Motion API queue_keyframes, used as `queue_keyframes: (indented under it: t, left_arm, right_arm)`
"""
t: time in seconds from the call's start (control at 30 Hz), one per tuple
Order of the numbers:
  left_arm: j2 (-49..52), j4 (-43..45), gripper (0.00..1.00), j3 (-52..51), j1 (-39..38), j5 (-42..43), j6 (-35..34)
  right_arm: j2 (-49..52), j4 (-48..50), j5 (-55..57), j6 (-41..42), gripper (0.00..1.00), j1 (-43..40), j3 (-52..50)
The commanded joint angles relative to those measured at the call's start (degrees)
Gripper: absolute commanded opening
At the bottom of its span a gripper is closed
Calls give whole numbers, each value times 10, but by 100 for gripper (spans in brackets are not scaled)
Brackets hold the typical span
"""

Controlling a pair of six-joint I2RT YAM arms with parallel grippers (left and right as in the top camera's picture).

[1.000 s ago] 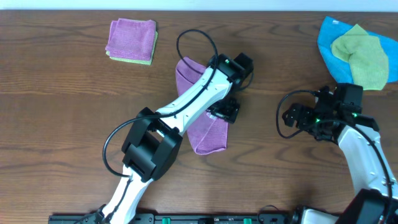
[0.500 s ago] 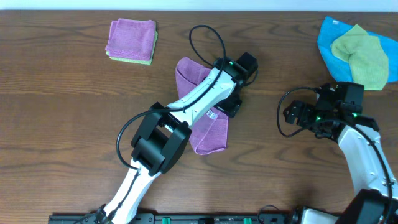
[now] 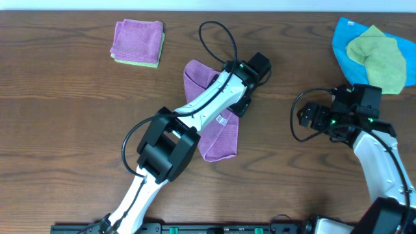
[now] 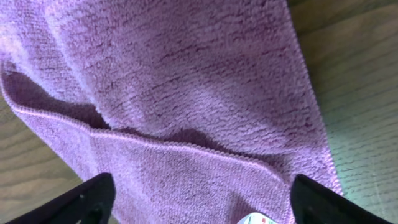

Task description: Fold the cloth

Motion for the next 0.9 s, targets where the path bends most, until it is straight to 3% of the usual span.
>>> queue_keyframes:
  t: [0.0,0.17,0.4,0.67,0.77,0.8,0.87]
  left_arm:
    - [-1,-24,94,-11,-2,-17,-18]
    - [-1,-35,95,-11,-7,1,-37]
    - [0,-18,96,-13,-14,71,-6]
    - [5,12,96,-61,-14,20,-7]
    - [5,25,87,-62,-15,4,-7]
    - [5,30,75,-62,-15,-4,-10]
    - [5,34,68,-62,-15,-12,-18]
  right_arm:
    - [1,2,7,-9,99,-3,-3]
    - [1,8,15,-8,99,-3,-3]
    - [1,11,19,-8,99,-3,-3]
    - [1,11,19,-8,99,-3,-3]
    - [1,11,19,-9,99,-3,-3]
    - [1,11,19,-8,99,-3,-3]
    - [1,11,19,-8,99,-3,-3]
